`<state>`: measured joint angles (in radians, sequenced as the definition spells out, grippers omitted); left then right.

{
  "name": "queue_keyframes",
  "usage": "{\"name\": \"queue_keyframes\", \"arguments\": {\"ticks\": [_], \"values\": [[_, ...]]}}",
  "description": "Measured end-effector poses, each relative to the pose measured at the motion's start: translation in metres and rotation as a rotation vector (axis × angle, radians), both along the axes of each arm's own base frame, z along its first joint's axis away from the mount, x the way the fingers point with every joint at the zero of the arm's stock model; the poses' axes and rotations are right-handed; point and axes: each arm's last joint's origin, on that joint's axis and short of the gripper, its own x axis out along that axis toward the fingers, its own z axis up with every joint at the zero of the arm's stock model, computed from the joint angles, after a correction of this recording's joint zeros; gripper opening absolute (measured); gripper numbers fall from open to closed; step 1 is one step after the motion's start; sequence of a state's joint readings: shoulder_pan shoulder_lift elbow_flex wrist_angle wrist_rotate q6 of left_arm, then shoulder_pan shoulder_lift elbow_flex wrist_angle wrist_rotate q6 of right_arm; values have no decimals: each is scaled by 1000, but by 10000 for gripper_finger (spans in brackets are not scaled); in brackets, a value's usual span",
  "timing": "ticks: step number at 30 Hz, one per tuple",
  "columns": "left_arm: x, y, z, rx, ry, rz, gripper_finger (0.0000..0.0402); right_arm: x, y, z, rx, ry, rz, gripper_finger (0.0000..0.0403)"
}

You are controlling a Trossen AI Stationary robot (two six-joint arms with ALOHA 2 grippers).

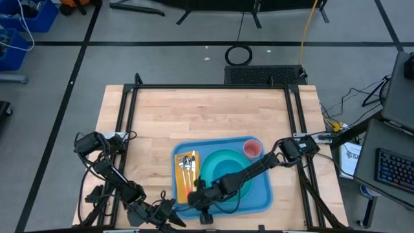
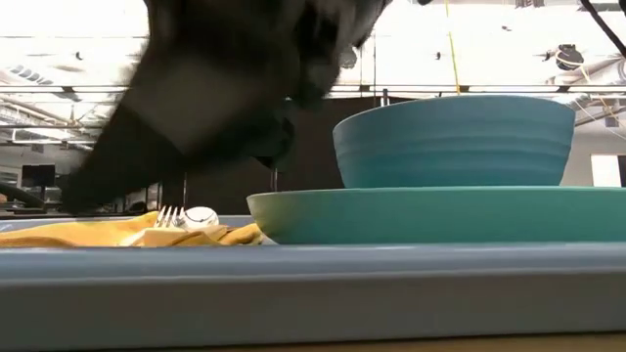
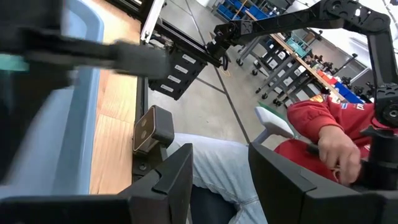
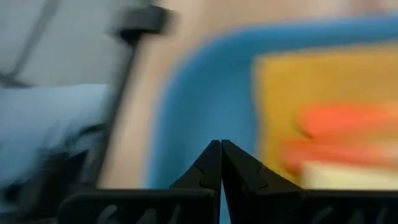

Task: Set up tray
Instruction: Return to Home Position

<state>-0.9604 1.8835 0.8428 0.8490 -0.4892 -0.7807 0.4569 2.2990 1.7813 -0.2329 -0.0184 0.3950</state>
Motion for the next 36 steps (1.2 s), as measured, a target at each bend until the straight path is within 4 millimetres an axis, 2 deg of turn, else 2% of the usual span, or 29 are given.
{"name": "queue_keyframes", "arguments": {"ticks": [3,6,9,12,15,18,22,27,33,36], "values": [[0,0,0,-3,2,3,159,-2,11,11,29,-70,149,0],[0,1,-3,36,11,5,159,-13,22,29,-36,-119,169,0],[3,3,-1,4,6,20,159,-32,31,55,-198,-165,140,0],[7,5,3,-27,-22,38,159,-55,41,88,-320,-233,103,0],[12,9,4,30,-54,58,159,-79,46,124,-352,-303,85,0],[18,15,5,39,-70,117,159,-102,44,146,-361,-362,64,0],[29,27,12,108,-117,207,130,-132,31,152,-375,-437,-8,0],[39,42,30,205,-191,181,20,-166,3,143,-334,-512,-68,0],[39,63,61,481,-267,167,5,-202,-27,138,-290,-634,-156,0],[37,76,78,551,-266,176,6,-216,-40,134,-270,-662,-169,0]]}}
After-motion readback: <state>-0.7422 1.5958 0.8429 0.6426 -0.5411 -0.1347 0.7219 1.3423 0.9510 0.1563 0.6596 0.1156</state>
